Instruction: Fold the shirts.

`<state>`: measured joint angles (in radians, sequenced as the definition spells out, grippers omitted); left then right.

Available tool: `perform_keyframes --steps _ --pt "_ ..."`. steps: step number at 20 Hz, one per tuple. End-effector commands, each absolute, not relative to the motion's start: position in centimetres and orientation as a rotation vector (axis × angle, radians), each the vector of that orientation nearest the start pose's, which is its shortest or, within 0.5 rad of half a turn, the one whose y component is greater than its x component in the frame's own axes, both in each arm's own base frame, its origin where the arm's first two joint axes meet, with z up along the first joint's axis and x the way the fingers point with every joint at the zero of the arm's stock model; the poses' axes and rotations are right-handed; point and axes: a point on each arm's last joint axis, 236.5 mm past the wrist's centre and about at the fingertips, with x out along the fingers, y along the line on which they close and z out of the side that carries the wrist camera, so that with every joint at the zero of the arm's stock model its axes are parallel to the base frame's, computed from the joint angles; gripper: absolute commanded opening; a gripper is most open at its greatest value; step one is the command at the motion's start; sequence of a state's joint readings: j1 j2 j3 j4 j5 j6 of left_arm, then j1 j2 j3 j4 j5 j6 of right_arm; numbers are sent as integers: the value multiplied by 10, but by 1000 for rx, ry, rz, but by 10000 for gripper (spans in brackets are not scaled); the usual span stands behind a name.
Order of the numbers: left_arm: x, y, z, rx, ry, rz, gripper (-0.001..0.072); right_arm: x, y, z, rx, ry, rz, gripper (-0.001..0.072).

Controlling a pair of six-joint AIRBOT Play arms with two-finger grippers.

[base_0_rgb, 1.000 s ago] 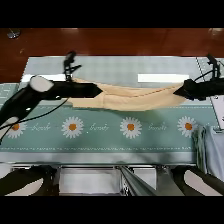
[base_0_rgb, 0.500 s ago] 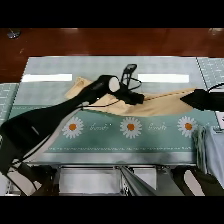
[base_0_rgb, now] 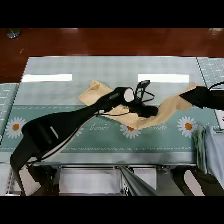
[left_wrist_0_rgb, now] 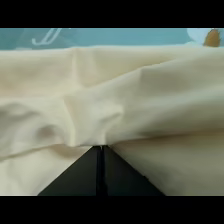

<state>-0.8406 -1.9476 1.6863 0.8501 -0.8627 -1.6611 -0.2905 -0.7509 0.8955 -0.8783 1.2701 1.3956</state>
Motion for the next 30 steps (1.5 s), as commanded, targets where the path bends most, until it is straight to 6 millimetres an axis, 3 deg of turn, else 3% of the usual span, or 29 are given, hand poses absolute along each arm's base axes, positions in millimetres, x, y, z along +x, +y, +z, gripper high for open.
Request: perform_keyframes --steps 1,4,6,7,10,11,13,15,17,19,22,25,26,27,28,30 --pt "356 -474 7 -411 1292 -852 19 300 68 132 557 927 333 25" --pt "419 -387 84 -439 1131 -799 19 304 98 135 529 926 424 25" --pt "449 -305 132 -417 1030 -691 18 312 138 134 489 954 525 24" --pt "455 -266 153 -405 989 -637 18 321 159 136 470 958 570 24" --pt "442 -159 224 -344 823 -474 20 357 230 137 412 985 695 25" --pt "428 -132 244 -301 757 -432 20 368 257 133 392 1010 739 25" --pt "395 -93 261 -270 692 -341 20 387 305 116 361 1063 807 25" --pt "352 -73 256 -255 668 -290 20 401 348 93 343 1120 852 25" --pt "315 -70 237 -264 658 -274 20 411 385 68 321 1150 893 25" --pt "290 -69 212 -276 634 -259 20 417 412 47 302 1177 924 25" --pt "268 -70 171 -327 688 -239 20 423 432 21 317 1230 924 25" --pt "263 -77 137 -386 757 -245 20 422 436 1 338 1284 905 26" --pt "264 -78 127 -400 770 -242 20 419 438 0 346 1299 911 60" --pt "266 -77 117 -408 785 -233 20 415 441 -1 348 1307 920 372" --pt "268 -76 108 -415 799 -225 20 413 441 0 333 1302 940 627" --pt "271 -74 90 -428 830 -209 20 417 426 15 310 1306 969 631"
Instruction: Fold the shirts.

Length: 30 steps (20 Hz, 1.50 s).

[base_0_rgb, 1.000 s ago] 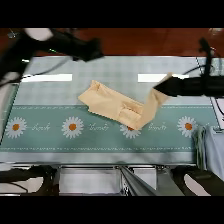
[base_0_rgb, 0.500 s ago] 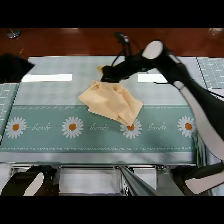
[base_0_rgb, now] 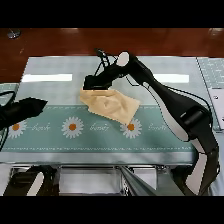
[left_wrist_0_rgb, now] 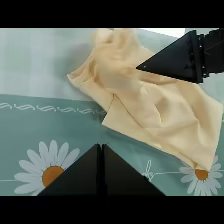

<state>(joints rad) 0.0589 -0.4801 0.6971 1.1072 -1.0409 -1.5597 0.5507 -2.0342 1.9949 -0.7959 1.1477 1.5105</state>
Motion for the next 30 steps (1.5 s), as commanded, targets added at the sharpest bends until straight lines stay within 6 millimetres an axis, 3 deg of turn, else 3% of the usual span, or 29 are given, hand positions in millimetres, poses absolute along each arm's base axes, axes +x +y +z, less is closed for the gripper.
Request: perform_keyframes --steps 1,3,5,7,8,9,11,13,16,17,19,23,28,30 --pt "272 -74 81 -433 853 -203 20 422 410 28 314 1310 972 631" --pt "274 -74 68 -441 897 -194 20 439 350 67 334 1303 927 622" --pt "276 -73 59 -448 928 -188 20 455 263 111 266 1231 806 620" --pt "280 -72 55 -453 934 -181 20 460 157 138 157 1163 541 620" --pt "283 -72 55 -455 930 -177 20 454 107 140 142 1144 383 620" --pt "286 -70 54 -458 923 -172 20 442 75 136 173 1122 272 620" --pt "291 -70 55 -468 910 -168 20 405 48 100 298 1079 145 620" --pt "293 -72 53 -490 903 -170 20 362 58 42 531 1055 66 620" --pt "293 -77 45 -538 906 -171 20 306 110 -38 919 1110 54 620" --pt "293 -78 41 -558 907 -170 20 294 126 -56 964 1142 68 619" --pt "290 -83 32 -598 920 -172 20 283 152 -72 937 1205 123 619" --pt "287 -85 28 -612 934 -174 20 296 192 -85 887 1305 203 619" --pt "287 -87 29 -627 932 -180 20 329 228 -98 836 1364 265 593" --pt "287 -87 29 -626 932 -180 20 345 236 -96 836 1360 284 284"
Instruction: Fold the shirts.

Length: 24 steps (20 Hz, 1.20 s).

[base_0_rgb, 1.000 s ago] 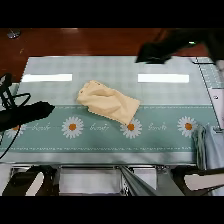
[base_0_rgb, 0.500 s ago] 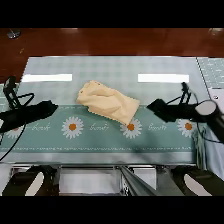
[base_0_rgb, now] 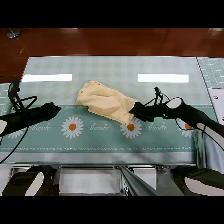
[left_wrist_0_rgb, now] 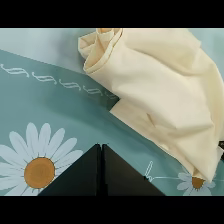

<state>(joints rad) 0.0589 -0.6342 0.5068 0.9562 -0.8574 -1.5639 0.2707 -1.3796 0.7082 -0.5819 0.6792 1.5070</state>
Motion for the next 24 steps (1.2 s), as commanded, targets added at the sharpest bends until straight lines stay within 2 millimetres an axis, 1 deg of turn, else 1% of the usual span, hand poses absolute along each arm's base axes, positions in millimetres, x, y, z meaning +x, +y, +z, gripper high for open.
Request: perform_keyframes --steps 1,2,3,4,5,7,8,9,10,12,14,15,16,19,20,21,24 --pt "288 -87 29 -626 931 -180 20 351 242 -92 815 1358 324 156" --pt "288 -87 29 -626 930 -179 20 355 250 -84 772 1361 401 24" --pt "288 -86 29 -626 927 -178 20 361 260 -65 700 1349 514 25" --pt "289 -86 30 -627 925 -177 20 370 263 -45 621 1330 587 25" --pt "289 -86 30 -626 925 -177 20 384 261 -18 530 1295 629 24" --pt "289 -86 30 -626 925 -177 20 418 253 46 376 1185 637 24" --pt "289 -86 30 -626 925 -177 20 433 249 86 308 1115 639 24" --pt "289 -86 30 -626 925 -177 20 443 243 122 253 1052 633 24" --pt "289 -86 30 -627 925 -177 20 451 232 153 208 998 602 24" --pt "289 -86 30 -627 926 -177 20 462 197 212 157 904 507 24" --pt "289 -86 30 -627 925 -178 20 463 156 254 156 844 429 24" --pt "289 -86 30 -626 926 -177 20 460 135 266 179 831 397 24" --pt "289 -86 30 -626 926 -178 20 455 109 273 203 829 355 24" --pt "289 -86 30 -627 926 -177 20 434 19 279 297 857 170 24" --pt "289 -86 30 -626 926 -177 20 423 -12 277 345 872 95 24" --pt "289 -86 30 -626 925 -177 20 410 -35 275 395 894 47 24" --pt "289 -86 30 -626 925 -177 20 364 -96 265 520 973 -107 24"
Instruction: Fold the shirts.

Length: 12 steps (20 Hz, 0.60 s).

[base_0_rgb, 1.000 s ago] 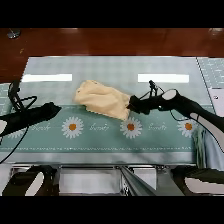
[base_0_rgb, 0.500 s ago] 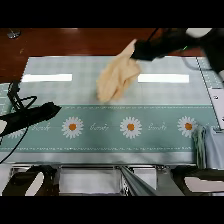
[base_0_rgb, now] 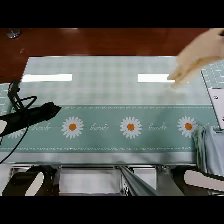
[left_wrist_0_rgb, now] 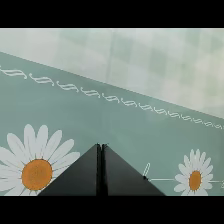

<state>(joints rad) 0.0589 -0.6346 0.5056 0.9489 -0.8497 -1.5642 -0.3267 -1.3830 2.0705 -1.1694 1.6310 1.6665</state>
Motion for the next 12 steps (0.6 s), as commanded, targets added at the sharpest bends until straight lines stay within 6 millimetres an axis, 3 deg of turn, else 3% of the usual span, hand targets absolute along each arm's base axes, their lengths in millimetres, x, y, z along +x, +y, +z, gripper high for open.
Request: perform_keyframes --steps 1,4,7,12 --pt "289 -86 30 -626 925 -177 20 347 -111 260 555 1001 -159 24" --pt "289 -86 30 -626 924 -177 20 300 -142 256 644 1004 -325 24" --pt "290 -85 31 -627 916 -174 20 256 -151 244 673 1013 -432 24" --pt "291 -85 31 -627 914 -173 20 135 -179 201 730 1065 -892 25"
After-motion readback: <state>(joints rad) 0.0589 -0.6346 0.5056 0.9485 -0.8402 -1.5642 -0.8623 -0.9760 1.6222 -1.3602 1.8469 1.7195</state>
